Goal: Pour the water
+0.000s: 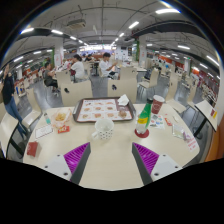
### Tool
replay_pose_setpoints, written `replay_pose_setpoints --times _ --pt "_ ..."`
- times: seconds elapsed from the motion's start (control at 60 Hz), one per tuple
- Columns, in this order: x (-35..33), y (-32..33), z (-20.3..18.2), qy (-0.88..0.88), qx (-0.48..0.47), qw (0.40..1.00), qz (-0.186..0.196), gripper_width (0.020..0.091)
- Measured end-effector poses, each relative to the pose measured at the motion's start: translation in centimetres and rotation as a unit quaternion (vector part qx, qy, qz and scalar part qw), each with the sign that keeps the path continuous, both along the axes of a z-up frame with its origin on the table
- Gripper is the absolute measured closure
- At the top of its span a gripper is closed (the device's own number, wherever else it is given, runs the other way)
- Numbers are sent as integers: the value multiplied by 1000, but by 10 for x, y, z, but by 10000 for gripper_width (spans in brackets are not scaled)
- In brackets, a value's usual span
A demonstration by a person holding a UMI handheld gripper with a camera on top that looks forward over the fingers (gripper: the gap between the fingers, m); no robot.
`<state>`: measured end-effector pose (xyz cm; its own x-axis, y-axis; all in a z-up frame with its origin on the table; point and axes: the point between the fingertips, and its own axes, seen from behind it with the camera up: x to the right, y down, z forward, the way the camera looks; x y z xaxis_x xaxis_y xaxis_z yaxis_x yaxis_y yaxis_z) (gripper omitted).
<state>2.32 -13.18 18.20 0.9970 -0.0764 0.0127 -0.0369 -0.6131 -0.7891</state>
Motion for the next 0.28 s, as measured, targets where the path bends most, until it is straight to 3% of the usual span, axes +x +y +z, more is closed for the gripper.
replay_pose_setpoints --times 0.283 --pt "2 -9 8 -24 -5 999 -30 260"
